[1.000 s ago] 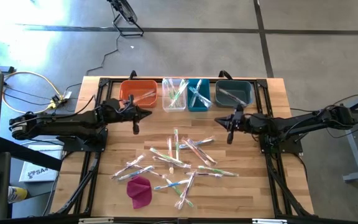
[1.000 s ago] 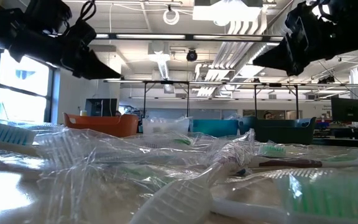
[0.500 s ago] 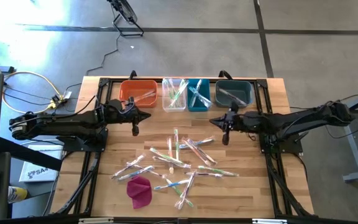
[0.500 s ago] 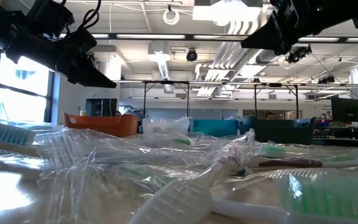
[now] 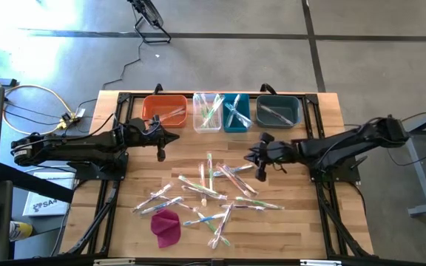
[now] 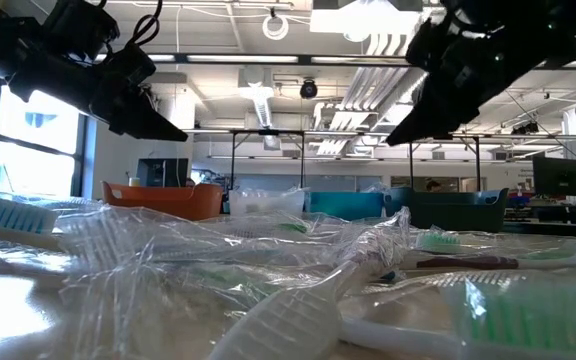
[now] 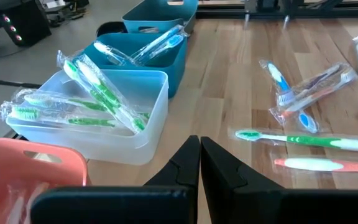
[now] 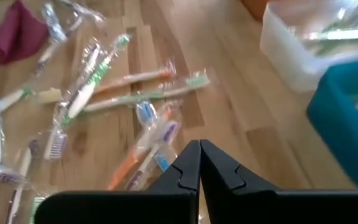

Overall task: Pick & Place Toothbrushes
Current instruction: Put the blue toothbrush into the blue bin

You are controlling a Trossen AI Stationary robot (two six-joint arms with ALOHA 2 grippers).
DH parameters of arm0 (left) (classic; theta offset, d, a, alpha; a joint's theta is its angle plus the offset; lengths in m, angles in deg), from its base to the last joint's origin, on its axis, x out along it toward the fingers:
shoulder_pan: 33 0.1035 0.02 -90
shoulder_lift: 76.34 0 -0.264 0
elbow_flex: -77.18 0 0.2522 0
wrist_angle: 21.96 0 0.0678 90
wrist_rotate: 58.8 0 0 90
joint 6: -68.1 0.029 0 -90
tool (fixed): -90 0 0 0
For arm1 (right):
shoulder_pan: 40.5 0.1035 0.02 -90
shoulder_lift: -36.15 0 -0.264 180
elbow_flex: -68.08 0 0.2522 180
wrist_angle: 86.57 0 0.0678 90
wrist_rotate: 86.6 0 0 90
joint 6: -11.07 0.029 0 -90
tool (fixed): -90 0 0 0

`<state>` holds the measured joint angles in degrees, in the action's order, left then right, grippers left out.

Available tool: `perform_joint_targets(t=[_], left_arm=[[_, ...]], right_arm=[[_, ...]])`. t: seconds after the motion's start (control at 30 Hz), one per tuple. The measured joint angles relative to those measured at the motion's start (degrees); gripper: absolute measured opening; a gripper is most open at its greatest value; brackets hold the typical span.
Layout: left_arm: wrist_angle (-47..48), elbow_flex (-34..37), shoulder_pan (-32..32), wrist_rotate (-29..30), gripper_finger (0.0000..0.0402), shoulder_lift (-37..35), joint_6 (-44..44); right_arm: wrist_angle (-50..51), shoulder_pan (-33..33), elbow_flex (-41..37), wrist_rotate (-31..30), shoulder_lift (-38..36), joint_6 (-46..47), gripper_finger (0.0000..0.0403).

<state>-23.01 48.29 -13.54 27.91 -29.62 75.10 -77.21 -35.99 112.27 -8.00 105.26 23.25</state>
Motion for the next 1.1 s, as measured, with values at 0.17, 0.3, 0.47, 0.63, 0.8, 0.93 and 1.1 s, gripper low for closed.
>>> perform_joint_targets(t=[0.17,0.3,0.47,0.63,0.8,0.93,1.1], left_arm=[[0.0,0.0,0.0,0.0,0.0009,0.0,-0.1],[0.0,0.0,0.0,0.0,0.0009,0.0,-0.1],[0.0,0.0,0.0,0.0,0.0009,0.0,-0.1],[0.1,0.0,0.0,-0.1,0.0009,0.0,-0.1],[0.5,0.0,0.0,-0.2,0.0009,0.0,0.0],[0.9,0.0,0.0,-0.2,0.0009,0.0,0.0],[-0.7,0.0,0.0,1.5,0.0009,0.0,4.3]], right_arm=[[-0.3,0.0,0.0,-0.2,3.6,1.5,0.0003],[0.1,0.0,-0.1,1.2,5.4,1.8,0.0003],[0.7,0.0,-0.1,4.2,7.3,6.4,0.0002],[1.3,0.0,-0.1,4.5,8.2,9.6,0.0002],[1.4,0.0,-0.1,5.5,8.2,10.6,0.0002],[1.3,0.0,-0.1,6.5,8.2,10.6,0.0002],[1.4,0.0,-0.1,6.5,8.2,12.2,0.0002]])
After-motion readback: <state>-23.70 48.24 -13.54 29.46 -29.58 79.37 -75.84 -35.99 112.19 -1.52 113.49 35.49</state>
